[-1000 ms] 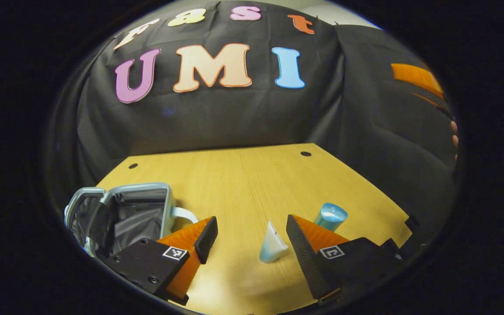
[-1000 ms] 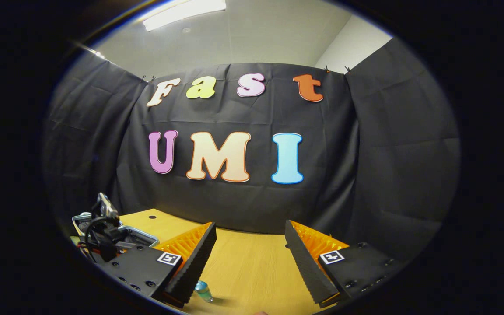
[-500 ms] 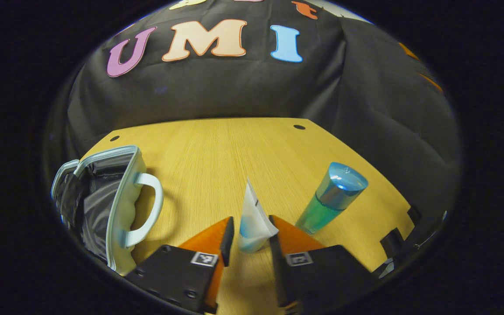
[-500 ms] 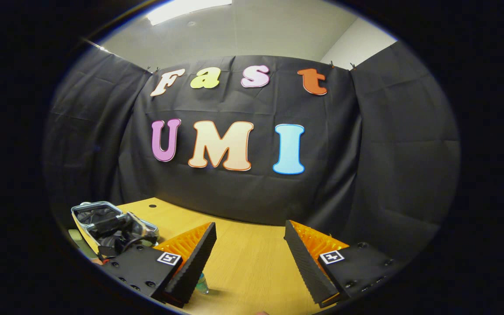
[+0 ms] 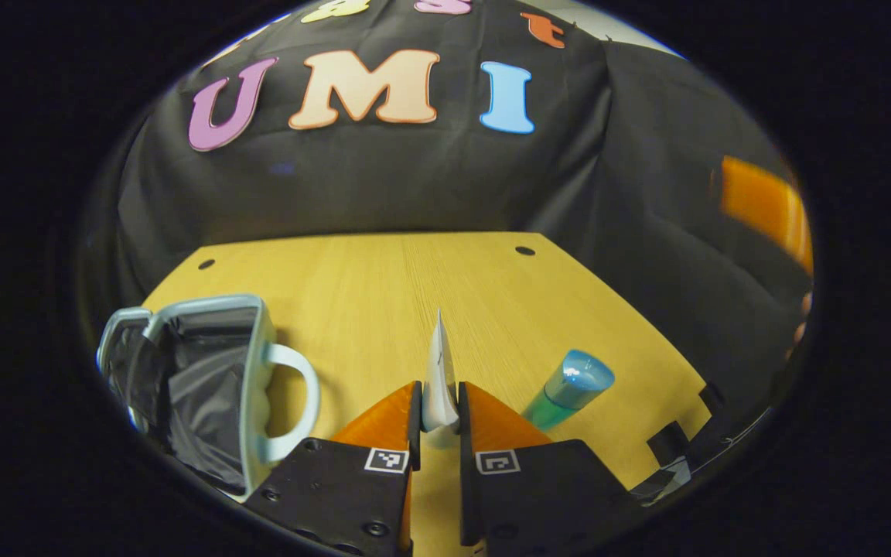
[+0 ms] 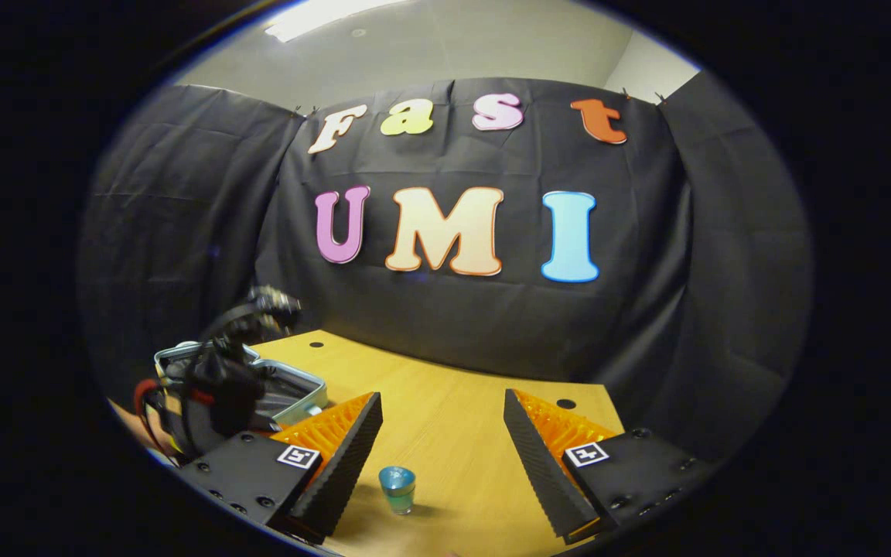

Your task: First open the suitcase, pack the skin care products into it, and then close the suitcase.

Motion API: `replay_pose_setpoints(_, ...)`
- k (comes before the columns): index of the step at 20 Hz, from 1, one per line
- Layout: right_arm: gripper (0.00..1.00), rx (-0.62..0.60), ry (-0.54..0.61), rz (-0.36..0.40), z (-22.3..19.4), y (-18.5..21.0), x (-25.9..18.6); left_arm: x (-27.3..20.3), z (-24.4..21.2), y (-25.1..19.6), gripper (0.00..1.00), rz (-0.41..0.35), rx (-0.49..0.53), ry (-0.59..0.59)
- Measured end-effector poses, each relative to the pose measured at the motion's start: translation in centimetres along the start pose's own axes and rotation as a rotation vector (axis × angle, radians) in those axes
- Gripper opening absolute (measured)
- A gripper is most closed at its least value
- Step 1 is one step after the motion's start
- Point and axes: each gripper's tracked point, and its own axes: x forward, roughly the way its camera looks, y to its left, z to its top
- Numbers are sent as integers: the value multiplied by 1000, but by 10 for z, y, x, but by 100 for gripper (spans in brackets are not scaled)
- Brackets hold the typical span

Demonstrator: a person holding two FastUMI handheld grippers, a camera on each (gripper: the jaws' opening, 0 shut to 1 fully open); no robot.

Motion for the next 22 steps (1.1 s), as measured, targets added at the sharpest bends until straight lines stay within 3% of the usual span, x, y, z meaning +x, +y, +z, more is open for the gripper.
replay_pose_setpoints(8, 100, -55, 131, 61, -99, 33, 33, -62, 58, 22, 17, 70, 1, -78)
replay_pose_setpoints(13, 93, -54, 273, 84, -173, 39, 37, -84, 66, 29, 17, 81, -34, -91)
replay_pose_setpoints(16, 89, -51, 327, 118, -197, 47, 36, -96, 61, 44, 17, 116, -42, -78)
replay_pose_setpoints(18, 84, -47, 349, 143, -201, 52, 39, -102, 56, 53, 17, 137, -44, -71)
replay_pose_setpoints(21, 47, -36, 355, 101, -199, 45, 43, -107, 42, 75, 17, 177, -51, -26)
replay_pose_setpoints(22, 48, -24, 380, 102, -203, 48, 44, -109, 34, 84, 17, 193, -53, -2)
